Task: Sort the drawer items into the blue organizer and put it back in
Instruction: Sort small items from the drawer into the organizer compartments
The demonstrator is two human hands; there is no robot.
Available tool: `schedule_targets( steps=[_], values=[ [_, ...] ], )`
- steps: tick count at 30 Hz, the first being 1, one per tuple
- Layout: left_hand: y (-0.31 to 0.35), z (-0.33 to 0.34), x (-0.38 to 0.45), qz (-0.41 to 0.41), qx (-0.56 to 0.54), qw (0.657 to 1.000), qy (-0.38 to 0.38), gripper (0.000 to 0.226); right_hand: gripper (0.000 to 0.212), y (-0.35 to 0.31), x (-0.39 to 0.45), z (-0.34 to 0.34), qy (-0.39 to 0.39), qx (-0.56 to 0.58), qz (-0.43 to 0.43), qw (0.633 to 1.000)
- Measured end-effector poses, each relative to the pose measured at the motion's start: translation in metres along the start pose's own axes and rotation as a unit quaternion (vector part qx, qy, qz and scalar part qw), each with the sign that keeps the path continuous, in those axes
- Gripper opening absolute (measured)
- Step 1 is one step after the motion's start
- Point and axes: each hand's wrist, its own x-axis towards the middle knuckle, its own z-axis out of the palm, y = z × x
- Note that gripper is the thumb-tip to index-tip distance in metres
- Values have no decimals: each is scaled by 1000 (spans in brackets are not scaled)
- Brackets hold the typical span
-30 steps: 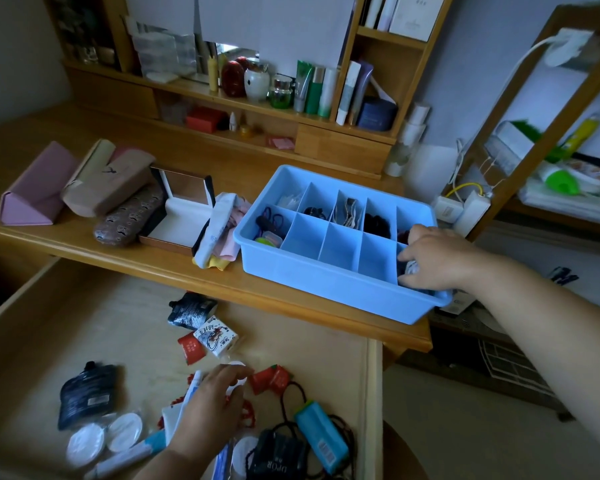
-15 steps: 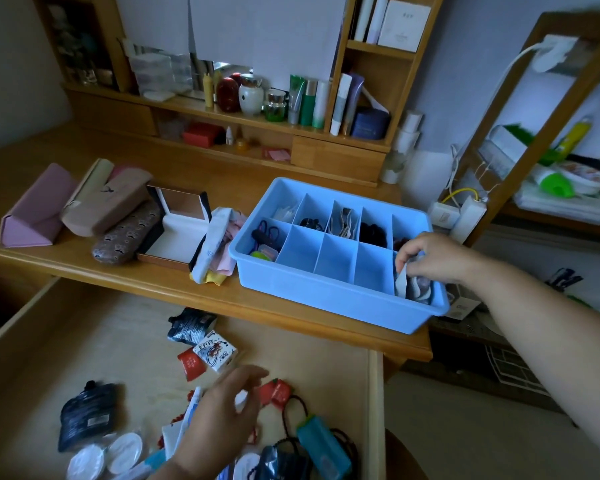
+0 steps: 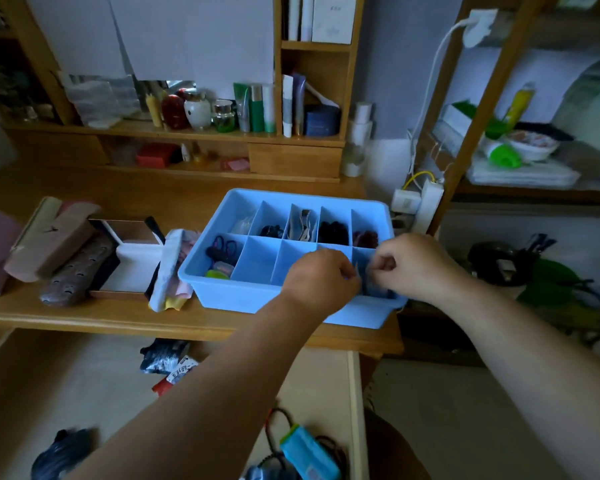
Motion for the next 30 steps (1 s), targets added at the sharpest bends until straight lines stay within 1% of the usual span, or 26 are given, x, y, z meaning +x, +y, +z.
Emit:
schedule_targets(
  steps=[2,3,5,7,9,11,13,15,17,19,20,21,23,25,26,27,29,30],
  values=[
    [-3,7,4,-18,6,1000,1,13,17,3,-3,-2,-20,41,19,999],
    [-4,9,5,-21,10,1000,5,14,17,2,-3,-1,-20,43,23,999],
    [-4,12,6,-21,12,1000,4,13,15,0,-2,-3,-27,16,-4,999],
    [-6,13,6,-16,8,1000,5,10,13,0,2,-10,-79,13,-36,996],
    [-8,13,5,-8,7,1000,11,8,19,4,8,-20,-143,13,-46,989],
    [-9,13,4,-4,3,1000,13,7,24,8,16,-30,-163,-7,-61,985],
    [-10,12,5,-4,-18,1000,14,4,26,12,27,-37,-133,5,-81,988],
    [-12,11,7,5,-61,998,15,17,20,20,39,-42,-88,78,-70,991],
    [-12,8,9,18,-130,991,9,28,16,29,46,-41,-58,168,-21,984],
    [-9,6,10,23,-188,982,3,36,14,35,47,-31,-44,246,33,968],
    [-8,5,12,26,-204,979,9,36,13,35,46,-25,-37,284,53,957],
    [-6,5,14,26,-215,976,23,32,12,34,44,-19,-31,325,70,943],
    [-3,3,20,25,-218,973,70,17,12,31,41,-12,-18,368,90,925],
    [-1,4,25,13,-207,973,106,13,17,29,39,-12,12,334,103,937],
    [-2,6,28,4,-208,972,105,12,18,28,38,-15,37,294,107,949],
    [-2,7,29,-7,-213,972,97,17,15,26,36,-19,68,251,106,960],
    [-3,11,29,-31,-207,976,68,41,8,19,34,-27,130,177,87,972],
    [-5,13,28,-34,-193,979,57,47,5,15,33,-30,145,135,76,977]
  ],
)
